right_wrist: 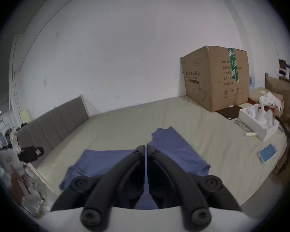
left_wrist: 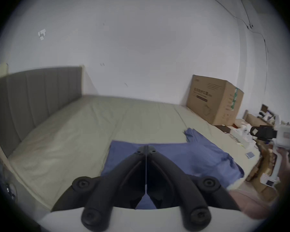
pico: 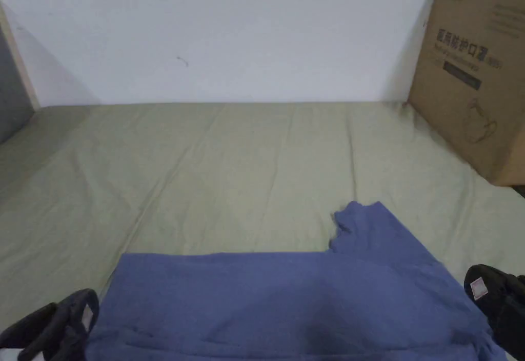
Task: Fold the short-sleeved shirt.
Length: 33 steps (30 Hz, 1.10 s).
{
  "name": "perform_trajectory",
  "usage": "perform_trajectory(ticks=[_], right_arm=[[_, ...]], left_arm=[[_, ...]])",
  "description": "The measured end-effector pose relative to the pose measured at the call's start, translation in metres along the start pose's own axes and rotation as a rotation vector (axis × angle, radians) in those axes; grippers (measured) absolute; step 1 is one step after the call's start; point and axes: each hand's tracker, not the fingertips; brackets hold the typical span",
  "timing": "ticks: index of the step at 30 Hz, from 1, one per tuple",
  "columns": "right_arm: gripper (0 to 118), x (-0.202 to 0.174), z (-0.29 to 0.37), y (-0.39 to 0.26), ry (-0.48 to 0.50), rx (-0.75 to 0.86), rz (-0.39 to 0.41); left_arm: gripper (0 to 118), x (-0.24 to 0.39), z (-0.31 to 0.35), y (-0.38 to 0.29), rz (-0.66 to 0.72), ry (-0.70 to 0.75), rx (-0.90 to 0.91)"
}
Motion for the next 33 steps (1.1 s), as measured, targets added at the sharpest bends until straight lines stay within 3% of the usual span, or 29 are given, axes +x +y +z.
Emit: perform_trajectory(ticks=[2, 5, 7, 9, 11, 12, 13, 15, 16, 20, 22, 24, 26, 28, 29, 30, 31, 33], right_arm=[[3, 0.009, -0.013, -0.004, 0.083, -0.061, -0.072], [3, 0.015, -0.023, -0.006, 0.061, -0.078, -0.050], [3, 0.022, -0.030, -0.008, 0.060, -0.083, -0.043], [3, 0.026, -0.040, -0.011, 0.063, -0.104, -0.068], [3, 0.032, -0.051, -0.016, 0.054, -0.132, -0.087], [3, 0.035, -0.056, -0.019, 0.048, -0.143, -0.089], [3, 0.033, -0.060, -0.022, 0.036, -0.153, -0.086], [3, 0.038, -0.068, -0.029, 0.018, -0.184, -0.082], [3, 0.041, -0.070, -0.031, 0.015, -0.196, -0.082], [3, 0.052, -0.080, -0.043, -0.009, -0.234, -0.101], [3, 0.056, -0.085, -0.047, -0.026, -0.258, -0.104], [3, 0.061, -0.088, -0.049, -0.040, -0.270, -0.103], [3, 0.065, -0.091, -0.047, -0.039, -0.272, -0.098], [3, 0.074, -0.099, -0.040, -0.042, -0.256, -0.092], [3, 0.082, -0.105, -0.034, -0.039, -0.240, -0.104], [3, 0.090, -0.113, -0.027, -0.041, -0.225, -0.121], [3, 0.099, -0.124, -0.020, -0.045, -0.217, -0.128], [3, 0.116, -0.156, 0.001, -0.078, -0.227, -0.123]], left_arm=[[0, -0.002, -0.009, 0.002, 0.012, -0.058, -0.003], [0, -0.022, -0.045, 0.018, -0.055, -0.030, -0.074], [0, -0.047, -0.097, 0.033, -0.085, -0.011, -0.200], [0, -0.077, -0.172, 0.038, -0.037, -0.054, -0.460], [5, -0.101, -0.228, 0.022, -0.009, -0.058, -0.580], [22, -0.106, -0.252, 0.015, -0.047, -0.029, -0.596], [48, -0.110, -0.269, 0.007, -0.108, -0.004, -0.587], [116, -0.120, -0.307, -0.008, -0.144, 0.014, -0.619], [118, -0.121, -0.317, -0.016, -0.102, 0.019, -0.639], [114, -0.122, -0.356, -0.041, -0.074, -0.015, -0.679], [114, -0.113, -0.368, -0.059, -0.102, -0.033, -0.775], [114, -0.105, -0.357, -0.059, -0.202, 0.006, -0.689], [103, -0.100, -0.349, -0.055, -0.159, 0.018, -0.673], [73, -0.100, -0.334, -0.049, -0.179, 0.039, -0.616], [51, -0.095, -0.328, -0.046, -0.187, 0.030, -0.607], [15, -0.088, -0.323, -0.043, -0.200, 0.022, -0.599], [2, -0.084, -0.320, -0.040, -0.207, -0.001, -0.598], [2, -0.079, -0.313, -0.035, -0.223, -0.012, -0.588]])
